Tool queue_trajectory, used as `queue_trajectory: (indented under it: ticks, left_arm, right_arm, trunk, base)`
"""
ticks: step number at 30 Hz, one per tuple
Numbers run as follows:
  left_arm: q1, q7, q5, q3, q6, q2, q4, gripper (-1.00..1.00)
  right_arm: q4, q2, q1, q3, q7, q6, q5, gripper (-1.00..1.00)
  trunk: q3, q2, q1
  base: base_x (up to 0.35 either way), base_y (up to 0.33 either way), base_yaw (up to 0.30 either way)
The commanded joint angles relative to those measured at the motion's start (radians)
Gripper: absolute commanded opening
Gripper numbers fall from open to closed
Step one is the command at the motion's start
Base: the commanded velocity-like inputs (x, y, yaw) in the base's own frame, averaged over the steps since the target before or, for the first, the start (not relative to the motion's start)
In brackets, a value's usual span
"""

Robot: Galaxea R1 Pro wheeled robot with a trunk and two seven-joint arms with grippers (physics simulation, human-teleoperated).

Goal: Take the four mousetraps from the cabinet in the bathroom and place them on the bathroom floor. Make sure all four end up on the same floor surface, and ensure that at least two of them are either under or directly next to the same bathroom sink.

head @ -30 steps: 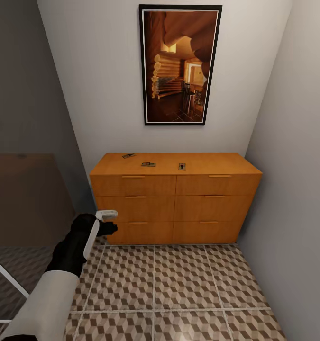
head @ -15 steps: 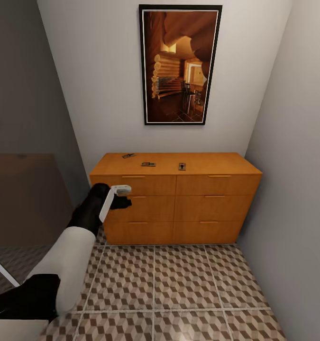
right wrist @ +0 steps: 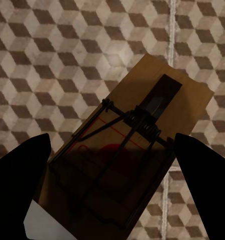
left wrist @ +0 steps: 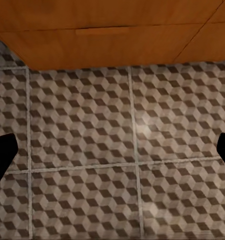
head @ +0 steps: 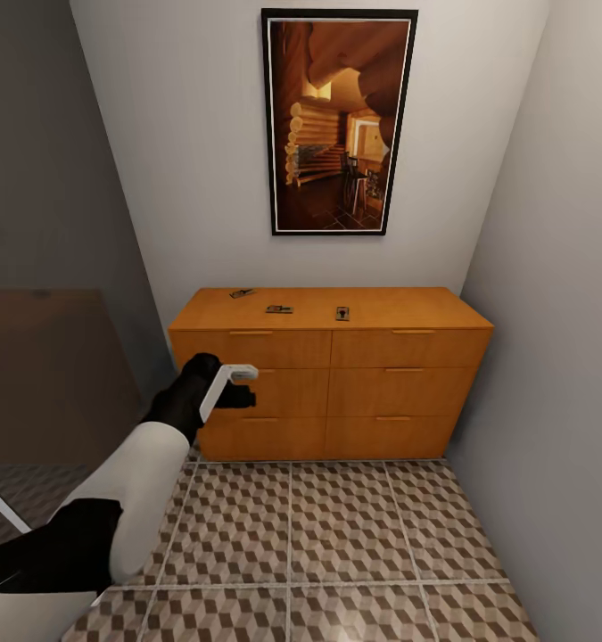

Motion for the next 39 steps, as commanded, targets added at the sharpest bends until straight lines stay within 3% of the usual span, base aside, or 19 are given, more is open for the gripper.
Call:
queue_trajectory:
  ticks: [1,5,9,19,31,39]
  left_arm:
    - [-0.001,0.004,0.0,-0.01,0.004,-0.001,0.0,1.0]
    - [-0.001,0.004,0.003,-0.101,0.005,0.001,0.002,1.0]
    - [-0.001,0.003,0.004,-0.133,0.006,0.001,0.003,1.0]
    - [-0.001,0.001,0.004,-0.142,0.007,0.003,-0.015,1.0]
    - [-0.001,0.002,0.005,-0.143,0.008,0.006,-0.064,1.0]
    - [-0.001,0.002,0.006,-0.143,0.008,0.006,-0.067,1.0]
  right_arm:
    - [0.001,0.0,-0.001,-0.009,-0.001,-0.004,0.01,-1.0]
    - [0.001,0.006,-0.001,-0.009,0.001,-0.004,0.01,-1.0]
    - [0.001,0.013,-0.001,-0.009,0.001,-0.004,0.01,-1.0]
    - [0.001,0.018,-0.001,-0.009,0.002,-0.004,0.009,-1.0]
    - [0.001,0.052,-0.001,-0.009,0.004,-0.004,0.009,-1.0]
    - [0.001,0.055,-0.001,-0.01,0.004,-0.004,0.01,-1.0]
  trunk:
    - [-0.001,-0.001,0.0]
    - [-0.001,-0.001,0.0]
    - [-0.001,-0.001,0.0]
    - [-0.001,-0.001,0.0]
    - [-0.001,-0.001,0.0]
    - [-0.001,-0.001,0.0]
  base:
    - [0.0,0.0,0.0]
    - [0.0,0.0,0.0]
    - [0.0,0.0,0.0]
    - [0.0,0.0,0.0]
    - [0.002,0.0,0.0]
    - [0.195,0.079,0.0]
